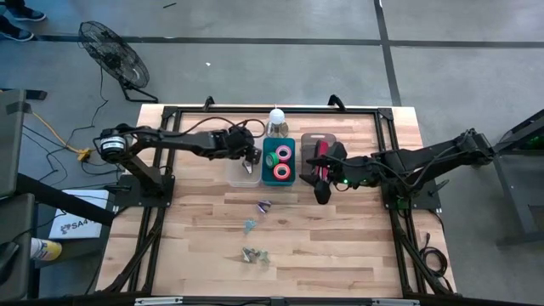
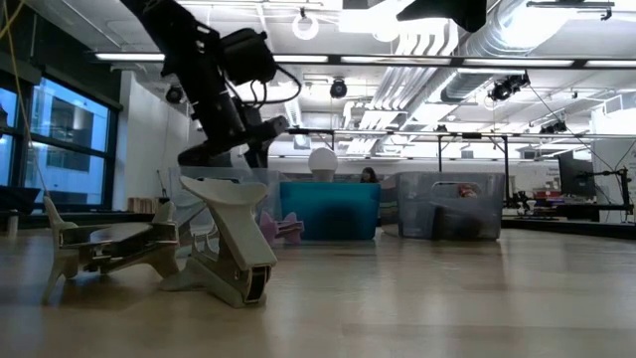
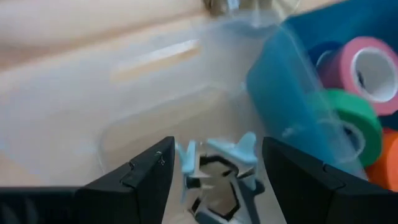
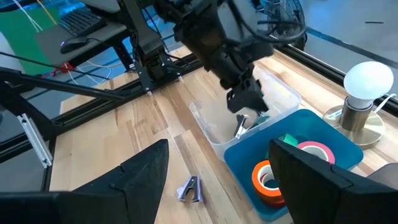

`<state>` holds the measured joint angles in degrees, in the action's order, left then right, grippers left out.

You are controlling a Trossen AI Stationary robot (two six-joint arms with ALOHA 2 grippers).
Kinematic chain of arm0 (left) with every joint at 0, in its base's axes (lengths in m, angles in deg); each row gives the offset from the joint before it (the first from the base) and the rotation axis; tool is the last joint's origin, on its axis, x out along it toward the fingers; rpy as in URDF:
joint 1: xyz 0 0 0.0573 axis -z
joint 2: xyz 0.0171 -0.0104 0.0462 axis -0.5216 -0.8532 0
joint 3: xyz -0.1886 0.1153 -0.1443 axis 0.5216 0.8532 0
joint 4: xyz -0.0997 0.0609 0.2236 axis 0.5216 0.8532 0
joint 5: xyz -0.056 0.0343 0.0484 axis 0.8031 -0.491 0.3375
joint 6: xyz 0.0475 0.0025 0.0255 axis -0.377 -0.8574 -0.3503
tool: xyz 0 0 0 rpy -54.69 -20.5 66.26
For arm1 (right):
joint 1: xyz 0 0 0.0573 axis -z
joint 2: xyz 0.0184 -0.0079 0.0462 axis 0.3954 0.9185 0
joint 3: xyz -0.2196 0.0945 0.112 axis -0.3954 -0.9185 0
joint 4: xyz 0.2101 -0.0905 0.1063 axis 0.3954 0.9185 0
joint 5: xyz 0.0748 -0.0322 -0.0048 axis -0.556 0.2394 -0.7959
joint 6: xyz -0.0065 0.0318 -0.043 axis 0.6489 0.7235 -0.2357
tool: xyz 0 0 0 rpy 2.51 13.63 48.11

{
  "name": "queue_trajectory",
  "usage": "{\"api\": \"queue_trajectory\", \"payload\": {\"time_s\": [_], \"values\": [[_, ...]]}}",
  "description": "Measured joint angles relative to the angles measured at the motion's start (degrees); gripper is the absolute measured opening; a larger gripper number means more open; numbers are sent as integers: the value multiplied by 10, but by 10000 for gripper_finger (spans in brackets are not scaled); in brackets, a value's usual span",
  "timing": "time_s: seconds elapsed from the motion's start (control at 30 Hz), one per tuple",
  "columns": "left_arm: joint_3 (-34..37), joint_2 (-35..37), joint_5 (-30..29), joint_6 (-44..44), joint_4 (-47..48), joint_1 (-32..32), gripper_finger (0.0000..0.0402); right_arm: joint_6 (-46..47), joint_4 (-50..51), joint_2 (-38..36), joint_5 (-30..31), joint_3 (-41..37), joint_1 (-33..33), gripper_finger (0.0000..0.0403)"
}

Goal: Pick and place Stapler, Stapler remover, tape
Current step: Put the bottom blue staple remover into the transparent bin, then put the blue staple remover into the transparent bin

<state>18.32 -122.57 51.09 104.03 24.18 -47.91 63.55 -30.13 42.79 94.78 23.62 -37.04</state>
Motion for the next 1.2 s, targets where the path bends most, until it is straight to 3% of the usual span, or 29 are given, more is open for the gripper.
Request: {"api": "queue_trajectory", "payload": {"time_s": [0.23, 0.8, 1.0, 1.2], "values": [[-53, 0, -31, -34, 69, 0, 239, 0, 1, 0, -6, 0, 0, 268], [-192, 31, -28, -133, 239, 31, 239, 0, 3, 0, -9, 0, 0, 268], [-209, 45, 26, -143, 302, 72, 239, 0, 6, 0, -9, 0, 0, 268], [-209, 51, 104, -94, 346, 130, 239, 0, 8, 0, -14, 0, 0, 268]]}}
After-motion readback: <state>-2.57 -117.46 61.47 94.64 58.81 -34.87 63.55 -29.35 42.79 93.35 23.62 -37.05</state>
